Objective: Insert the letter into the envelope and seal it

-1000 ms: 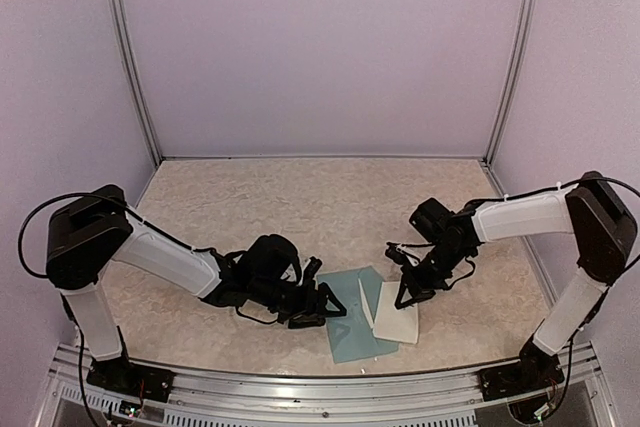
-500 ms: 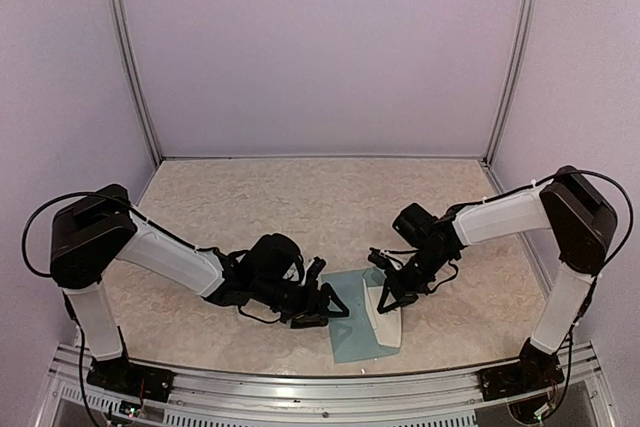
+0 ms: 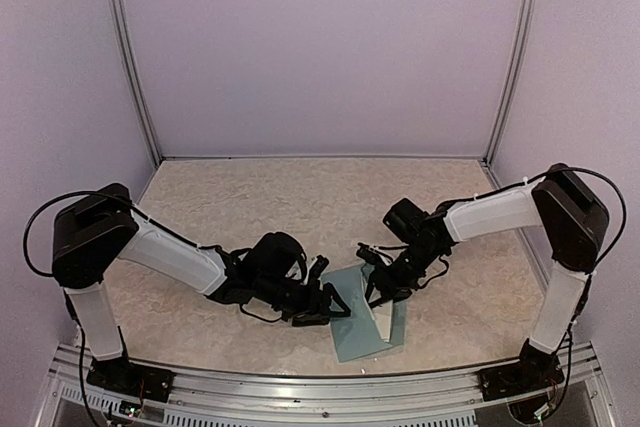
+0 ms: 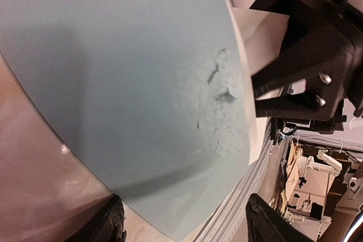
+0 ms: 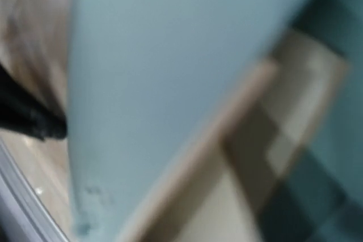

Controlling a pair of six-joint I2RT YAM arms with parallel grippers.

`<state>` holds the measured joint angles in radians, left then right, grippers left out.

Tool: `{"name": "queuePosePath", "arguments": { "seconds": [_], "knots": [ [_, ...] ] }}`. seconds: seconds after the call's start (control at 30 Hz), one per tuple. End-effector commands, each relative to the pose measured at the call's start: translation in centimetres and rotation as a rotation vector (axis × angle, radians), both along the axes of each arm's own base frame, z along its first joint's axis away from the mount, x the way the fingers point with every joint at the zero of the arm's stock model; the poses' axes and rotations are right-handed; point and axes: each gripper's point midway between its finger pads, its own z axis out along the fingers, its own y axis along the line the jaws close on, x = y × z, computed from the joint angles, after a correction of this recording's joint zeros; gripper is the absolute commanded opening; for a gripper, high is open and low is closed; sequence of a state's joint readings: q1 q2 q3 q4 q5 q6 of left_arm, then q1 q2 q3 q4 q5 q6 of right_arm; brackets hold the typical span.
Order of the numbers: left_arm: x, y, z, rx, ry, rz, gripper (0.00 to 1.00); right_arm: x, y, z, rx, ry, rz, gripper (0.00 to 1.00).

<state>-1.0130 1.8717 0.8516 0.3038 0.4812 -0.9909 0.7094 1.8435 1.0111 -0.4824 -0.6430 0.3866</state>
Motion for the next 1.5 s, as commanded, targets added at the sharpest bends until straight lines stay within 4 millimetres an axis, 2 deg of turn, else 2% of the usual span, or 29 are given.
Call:
{"name": "queuePosePath", "arguments": {
  "seconds": [0.0, 0.1, 0.23, 0.3, 0.43, 0.57, 0.8, 1.13, 1.47],
  "knots": [
    [1.1, 2.8, -2.1, 0.132, -0.037, 0.054, 0.69, 0.6, -1.2, 1.8, -0.073, -0.096, -0.003, 0.49],
    [1.9, 3.2, -1.2, 0.133, -0.069, 0.079, 0.70, 1.1, -2.4, 3.2, -0.123, -0.149, -0.034, 0.65],
    [2.7, 3.4, -0.5, 0.130, -0.095, 0.106, 0.70, 1.9, -4.3, 3.9, -0.205, -0.212, -0.099, 0.71],
    [2.9, 3.5, -0.3, 0.126, -0.104, 0.114, 0.70, 2.3, -4.6, 4.3, -0.208, -0.230, -0.142, 0.69],
    [3.6, 3.2, 0.0, 0.114, -0.120, 0.129, 0.69, 1.9, -3.5, 4.8, -0.127, -0.210, -0.194, 0.60],
    [4.4, 3.4, -0.5, 0.133, -0.139, 0.143, 0.69, 1.7, -3.1, 4.1, -0.106, -0.187, -0.228, 0.56],
    [4.6, 3.4, -1.7, 0.150, -0.133, 0.132, 0.69, 0.9, -2.4, 2.1, -0.130, -0.146, -0.213, 0.54],
    [4.2, 2.9, -2.5, 0.149, -0.121, 0.095, 0.69, 0.9, -1.0, 0.9, -0.164, -0.137, -0.187, 0.53],
    [4.0, 2.8, -3.2, 0.159, -0.116, 0.078, 0.69, 2.7, 1.1, 0.6, -0.162, -0.174, -0.184, 0.52]
  ]
}}
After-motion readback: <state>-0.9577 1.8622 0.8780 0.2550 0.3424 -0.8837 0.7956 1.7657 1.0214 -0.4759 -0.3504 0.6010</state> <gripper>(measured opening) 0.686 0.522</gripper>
